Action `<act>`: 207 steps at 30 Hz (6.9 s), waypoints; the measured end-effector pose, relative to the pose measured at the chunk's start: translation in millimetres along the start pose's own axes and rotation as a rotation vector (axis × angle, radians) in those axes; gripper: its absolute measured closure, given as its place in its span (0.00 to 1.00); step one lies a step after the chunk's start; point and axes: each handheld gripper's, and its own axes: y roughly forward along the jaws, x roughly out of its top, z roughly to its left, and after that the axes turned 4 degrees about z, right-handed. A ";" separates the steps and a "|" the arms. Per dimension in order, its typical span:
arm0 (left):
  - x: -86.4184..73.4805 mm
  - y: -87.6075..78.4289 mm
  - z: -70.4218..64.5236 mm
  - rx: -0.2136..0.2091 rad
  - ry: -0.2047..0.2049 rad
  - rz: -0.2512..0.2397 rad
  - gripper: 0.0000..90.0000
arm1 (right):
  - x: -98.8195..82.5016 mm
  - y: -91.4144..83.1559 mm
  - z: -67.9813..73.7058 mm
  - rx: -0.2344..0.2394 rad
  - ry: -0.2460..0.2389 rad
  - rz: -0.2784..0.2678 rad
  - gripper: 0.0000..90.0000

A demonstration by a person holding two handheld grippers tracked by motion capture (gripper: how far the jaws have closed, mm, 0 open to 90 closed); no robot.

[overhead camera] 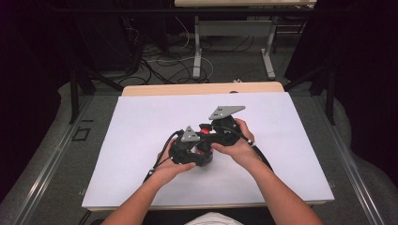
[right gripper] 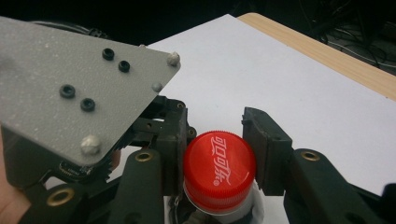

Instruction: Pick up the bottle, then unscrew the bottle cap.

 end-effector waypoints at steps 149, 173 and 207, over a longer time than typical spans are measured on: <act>0.0 -14.2 10.8 0.017 -0.083 0.008 0.34 | 7.7 -6.4 14.4 -0.056 -0.089 -0.033 0.56; 0.9 -12.9 3.0 -0.015 -0.044 0.014 0.34 | 15.7 -4.8 -1.6 0.072 -0.141 0.009 0.68; 0.8 -19.2 8.0 0.003 -0.068 -0.001 0.34 | 14.0 -13.7 14.7 -0.032 -0.131 -0.023 0.55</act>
